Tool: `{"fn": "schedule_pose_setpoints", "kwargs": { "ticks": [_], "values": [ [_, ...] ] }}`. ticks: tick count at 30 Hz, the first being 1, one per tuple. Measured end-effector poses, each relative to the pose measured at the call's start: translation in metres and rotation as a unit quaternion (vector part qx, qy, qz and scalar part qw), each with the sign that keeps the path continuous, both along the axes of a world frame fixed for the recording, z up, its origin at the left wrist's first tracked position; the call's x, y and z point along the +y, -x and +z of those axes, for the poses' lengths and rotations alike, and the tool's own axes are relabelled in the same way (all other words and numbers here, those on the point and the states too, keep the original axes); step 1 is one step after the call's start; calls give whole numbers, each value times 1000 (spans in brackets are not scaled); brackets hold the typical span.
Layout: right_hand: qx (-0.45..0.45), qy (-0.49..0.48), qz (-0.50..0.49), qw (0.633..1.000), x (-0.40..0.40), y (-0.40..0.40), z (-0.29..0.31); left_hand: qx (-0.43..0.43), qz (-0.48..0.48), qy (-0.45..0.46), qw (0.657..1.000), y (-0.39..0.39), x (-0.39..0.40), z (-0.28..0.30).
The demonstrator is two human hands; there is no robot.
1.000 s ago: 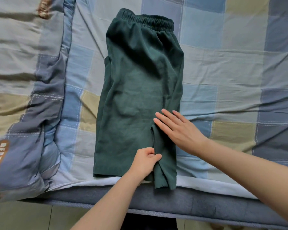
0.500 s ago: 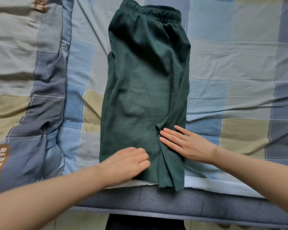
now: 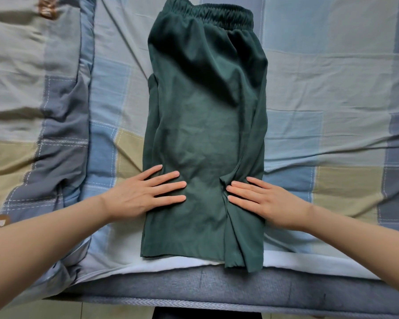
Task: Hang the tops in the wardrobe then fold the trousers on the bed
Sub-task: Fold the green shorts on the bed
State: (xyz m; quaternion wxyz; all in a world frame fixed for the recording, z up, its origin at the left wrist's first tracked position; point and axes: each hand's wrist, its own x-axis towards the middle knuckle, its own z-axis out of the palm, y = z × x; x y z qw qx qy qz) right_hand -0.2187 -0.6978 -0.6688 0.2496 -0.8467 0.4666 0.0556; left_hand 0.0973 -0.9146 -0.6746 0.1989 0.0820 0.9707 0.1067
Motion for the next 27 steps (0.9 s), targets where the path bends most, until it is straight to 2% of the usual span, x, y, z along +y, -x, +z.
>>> {"fn": "schedule_pose_setpoints", "kwargs": {
  "ticks": [1,2,3,4,5,6,7,8,9,10,11,15,16,17,18,19,20,21,22,23,24,25,27],
  "values": [
    [-41,-54,-34,997,-3,0,2,-9,33,-41,999,1,2,2],
    [-105,-141,-98,979,-10,0,9,-23,93,-113,989,1,3,3],
    [-190,-236,-199,932,-17,0,17,-54,186,-225,955,7,4,11],
    [-282,-307,-327,848,-28,-1,27,-96,310,-344,881,16,4,22],
    [-364,-339,-456,738,-41,3,33,-111,433,-442,778,27,-1,30],
    [-416,-359,-563,617,-52,6,35,-106,544,-500,665,37,-8,37],
    [-454,-367,-638,502,-60,10,34,-94,628,-523,569,44,-15,40],
    [-480,-364,-683,415,-67,14,31,-84,680,-533,497,48,-23,41],
    [-487,-359,-708,365,-71,18,27,-81,712,-540,442,49,-29,40],
    [-484,-358,-719,346,-75,20,24,-82,733,-537,410,50,-33,40],
    [-471,-359,-727,347,-76,19,21,-80,747,-528,397,50,-32,39],
    [-439,-342,-739,380,-68,17,16,-40,771,-495,399,48,-22,32],
    [-432,-326,-744,392,-68,18,20,-25,771,-486,410,45,-21,32],
    [-422,-297,-750,413,-68,20,24,-8,770,-465,437,41,-22,31],
    [-388,-243,-760,461,-66,24,29,10,766,-428,479,36,-22,29],
    [-314,-162,-761,544,-62,32,34,36,758,-374,533,31,-23,29],
    [-201,-62,-729,651,-57,42,39,68,733,-304,605,24,-25,29],
    [-79,30,-648,757,-53,50,45,105,673,-221,698,19,-28,32],
    [13,100,-528,843,-49,56,49,138,569,-150,797,14,-33,35],
    [69,144,-392,906,-45,59,52,162,439,-79,880,9,-38,38],
    [105,166,-260,945,-42,59,53,169,301,-16,938,4,-44,38],
    [138,176,-157,962,-41,56,53,147,182,36,972,3,-51,41],
    [192,167,-55,966,-45,60,45,94,54,100,989,3,-66,37]
  ]
}}
